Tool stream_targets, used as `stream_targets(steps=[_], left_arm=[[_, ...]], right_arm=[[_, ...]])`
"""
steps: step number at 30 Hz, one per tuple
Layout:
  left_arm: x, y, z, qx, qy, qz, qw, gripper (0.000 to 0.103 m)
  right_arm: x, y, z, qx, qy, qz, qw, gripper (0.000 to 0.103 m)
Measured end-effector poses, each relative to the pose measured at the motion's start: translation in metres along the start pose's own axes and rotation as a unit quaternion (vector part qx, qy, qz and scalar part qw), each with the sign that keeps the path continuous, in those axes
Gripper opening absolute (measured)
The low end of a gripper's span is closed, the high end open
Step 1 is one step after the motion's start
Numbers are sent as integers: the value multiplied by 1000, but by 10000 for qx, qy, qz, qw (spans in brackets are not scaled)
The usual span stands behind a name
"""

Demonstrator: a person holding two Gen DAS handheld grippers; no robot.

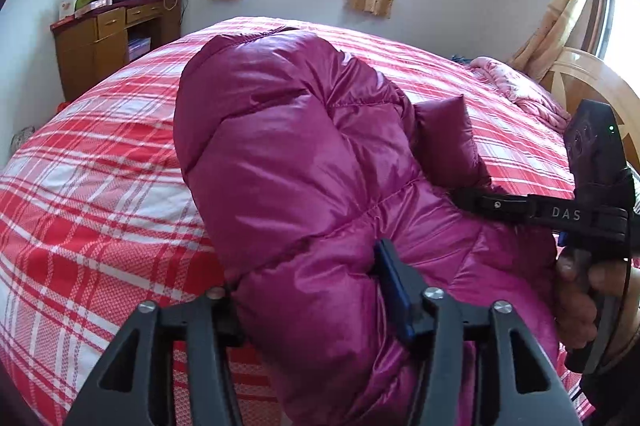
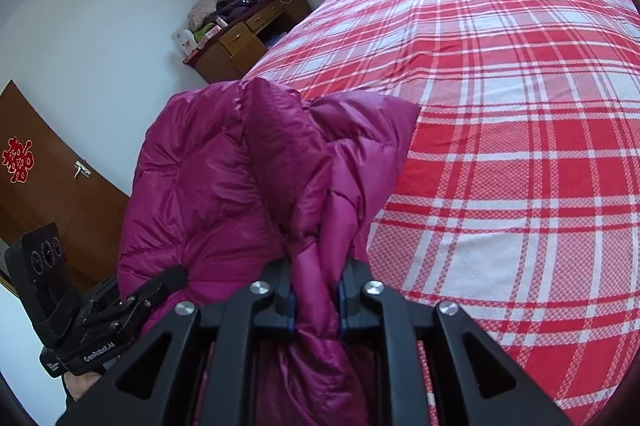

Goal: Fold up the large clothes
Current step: 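Lower the folded jacket onto the bed and open both tools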

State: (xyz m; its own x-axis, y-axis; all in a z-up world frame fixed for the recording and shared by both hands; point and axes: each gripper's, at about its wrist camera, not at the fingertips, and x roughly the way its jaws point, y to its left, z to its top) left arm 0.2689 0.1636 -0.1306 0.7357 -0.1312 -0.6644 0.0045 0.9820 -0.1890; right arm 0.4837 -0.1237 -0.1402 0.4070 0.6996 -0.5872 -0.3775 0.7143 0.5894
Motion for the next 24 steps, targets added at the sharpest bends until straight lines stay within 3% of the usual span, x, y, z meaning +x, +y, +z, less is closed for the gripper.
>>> stream_targets(steps=[3, 5, 8, 11, 16, 24], left_arm=[[-3, 5, -2, -87, 6, 90, 9999, 69], [-10, 4, -3, -31, -78, 348, 9994, 75], [-24, 4, -5, 83, -217, 563, 9981, 75], [-41, 1, -6, 133, -332, 698, 9969, 75], [-70, -2, -2, 94, -667, 659, 9956, 75], [-116, -23, 10, 118, -1179, 580, 9913, 77]], right_arm=[[3, -1, 1, 4, 35, -94, 9999, 28], [4, -4, 1, 67, 40, -198, 9998, 38], [3, -6, 1, 99, 14, -301, 9995, 44], [-15, -3, 1, 92, -204, -604, 9979, 58], [-63, 18, -1, -110, -735, -907, 9931, 70], [-123, 79, -27, -1011, -1316, -1372, 9765, 85]])
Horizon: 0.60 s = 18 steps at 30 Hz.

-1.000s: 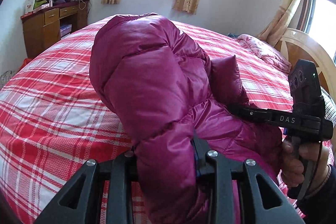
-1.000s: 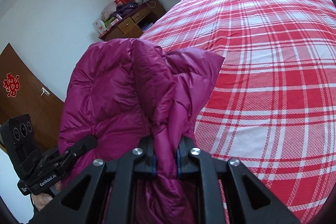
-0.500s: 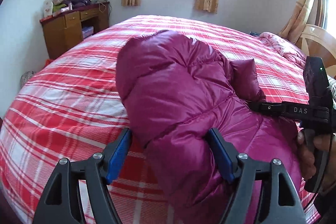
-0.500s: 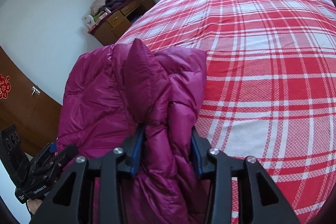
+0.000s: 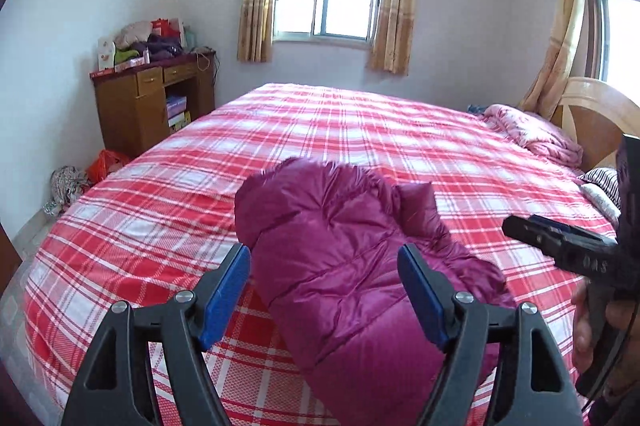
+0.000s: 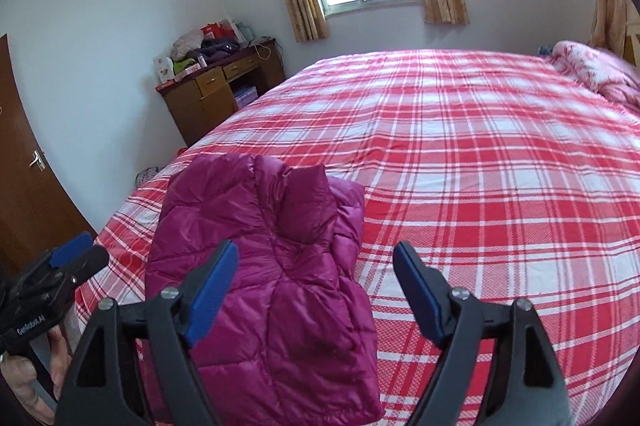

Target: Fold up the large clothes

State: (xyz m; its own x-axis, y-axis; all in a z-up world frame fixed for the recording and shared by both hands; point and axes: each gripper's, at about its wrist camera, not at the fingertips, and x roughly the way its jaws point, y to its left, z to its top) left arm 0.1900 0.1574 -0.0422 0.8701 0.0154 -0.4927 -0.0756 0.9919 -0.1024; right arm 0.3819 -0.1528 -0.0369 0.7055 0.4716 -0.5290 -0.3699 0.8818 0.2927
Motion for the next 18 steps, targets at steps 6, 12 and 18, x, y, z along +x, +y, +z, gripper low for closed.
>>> stream_targets(steps=[6, 12, 18], left_arm=[[-30, -3, 13, -58, -388, -38, 9992, 86], [-46, -5, 21, -39, -581, -67, 9983, 88], [-52, -5, 22, -67, -673, -84, 9977, 88]], right_arm=[[-39, 25, 2, -300, -466, -144, 9984, 95], [-52, 40, 3, -456, -605, -127, 9970, 98], [-55, 44, -1, -475, -627, -108, 9968, 98]])
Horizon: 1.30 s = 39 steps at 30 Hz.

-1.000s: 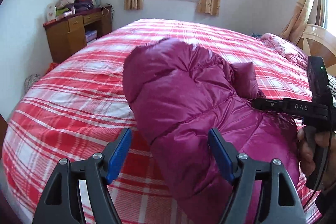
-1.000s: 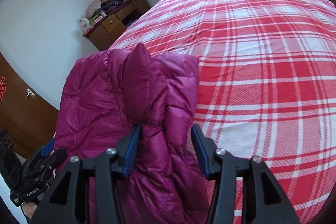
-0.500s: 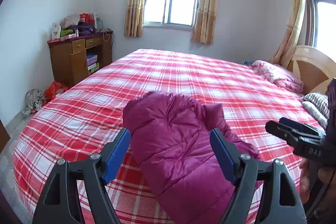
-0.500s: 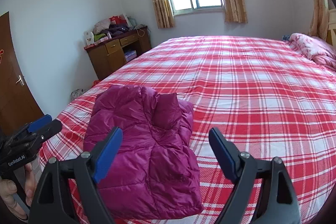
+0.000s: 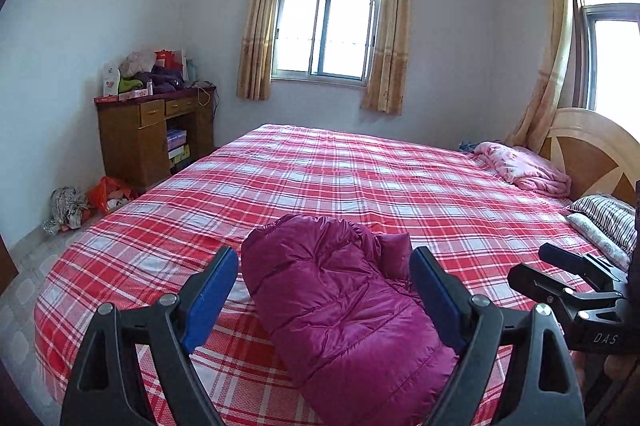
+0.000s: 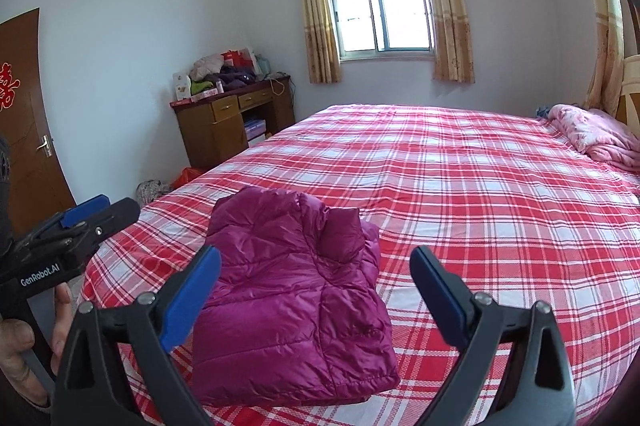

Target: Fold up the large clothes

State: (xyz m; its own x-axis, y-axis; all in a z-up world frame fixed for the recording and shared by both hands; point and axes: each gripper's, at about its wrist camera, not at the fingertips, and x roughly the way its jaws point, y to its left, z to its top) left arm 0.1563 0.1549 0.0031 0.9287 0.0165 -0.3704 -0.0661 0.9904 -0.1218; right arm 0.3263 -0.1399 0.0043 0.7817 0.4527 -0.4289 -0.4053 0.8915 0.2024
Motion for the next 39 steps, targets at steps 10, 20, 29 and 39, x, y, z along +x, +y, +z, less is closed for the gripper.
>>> stream_targets(steps=[10, 20, 29, 39], left_arm=[[-2, -3, -1, 36, -12, 32, 10000, 88], [1, -6, -3, 48, 36, 57, 10000, 88], [3, -9, -6, 133, 83, 68, 9999, 89], [3, -11, -5, 140, 102, 186, 9997, 89]], right_arm=[[-4, -1, -2, 41, -8, -4, 10000, 98], [-7, -4, -5, 112, -24, -10, 9999, 98], [-7, -7, -8, 167, -7, -12, 9999, 98], [-12, -10, -6, 190, -108, -23, 9998, 98]])
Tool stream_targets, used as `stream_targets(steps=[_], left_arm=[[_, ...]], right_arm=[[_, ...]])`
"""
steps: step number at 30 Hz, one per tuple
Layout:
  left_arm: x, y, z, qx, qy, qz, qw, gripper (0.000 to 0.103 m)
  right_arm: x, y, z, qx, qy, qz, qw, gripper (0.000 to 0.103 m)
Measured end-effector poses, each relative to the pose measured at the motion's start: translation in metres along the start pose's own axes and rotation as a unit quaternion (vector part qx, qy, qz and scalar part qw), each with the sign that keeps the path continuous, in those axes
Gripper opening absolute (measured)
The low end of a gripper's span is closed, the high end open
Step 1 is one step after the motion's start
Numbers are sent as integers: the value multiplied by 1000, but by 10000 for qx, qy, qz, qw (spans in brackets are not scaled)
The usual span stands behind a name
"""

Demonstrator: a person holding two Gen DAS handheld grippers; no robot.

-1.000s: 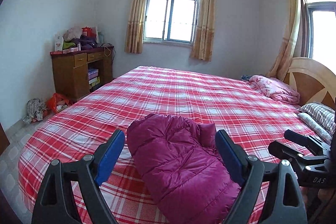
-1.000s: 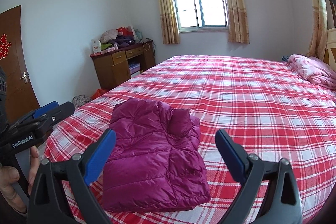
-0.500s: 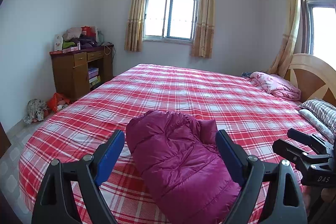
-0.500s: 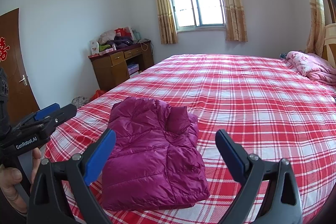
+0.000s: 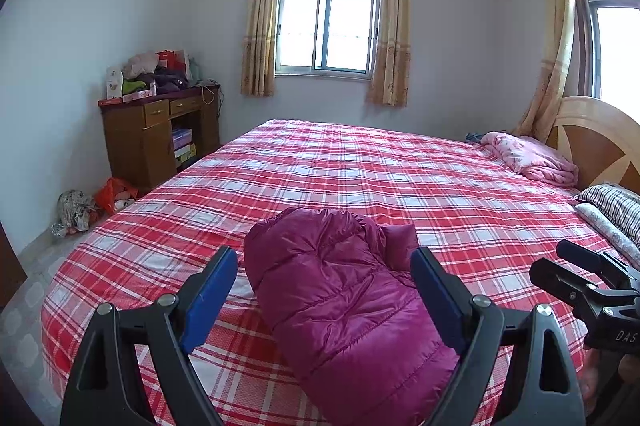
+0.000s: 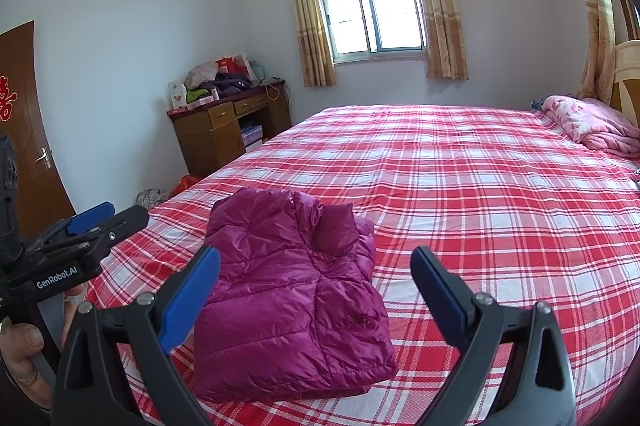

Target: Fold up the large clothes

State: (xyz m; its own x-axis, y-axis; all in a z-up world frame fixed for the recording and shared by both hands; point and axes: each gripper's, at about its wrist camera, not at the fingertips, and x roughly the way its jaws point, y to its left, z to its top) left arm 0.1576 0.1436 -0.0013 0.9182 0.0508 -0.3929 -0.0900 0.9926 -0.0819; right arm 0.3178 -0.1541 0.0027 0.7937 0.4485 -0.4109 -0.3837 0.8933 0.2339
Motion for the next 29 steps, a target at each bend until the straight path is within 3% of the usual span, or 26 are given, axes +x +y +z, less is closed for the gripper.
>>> stream_targets(steps=[6, 14, 29], left_arm=[[-7, -1, 3, -14, -154, 23, 9999, 89], [-6, -2, 4, -72, -81, -74, 9999, 89], [-5, 0, -1, 20, -255, 142, 9996, 90]], right_arm=[[-2, 2, 2, -27, -54, 10, 10000, 99], [-4, 5, 2, -70, -86, 22, 9999, 99], [-2, 5, -1, -62, -11, 19, 10000, 99]])
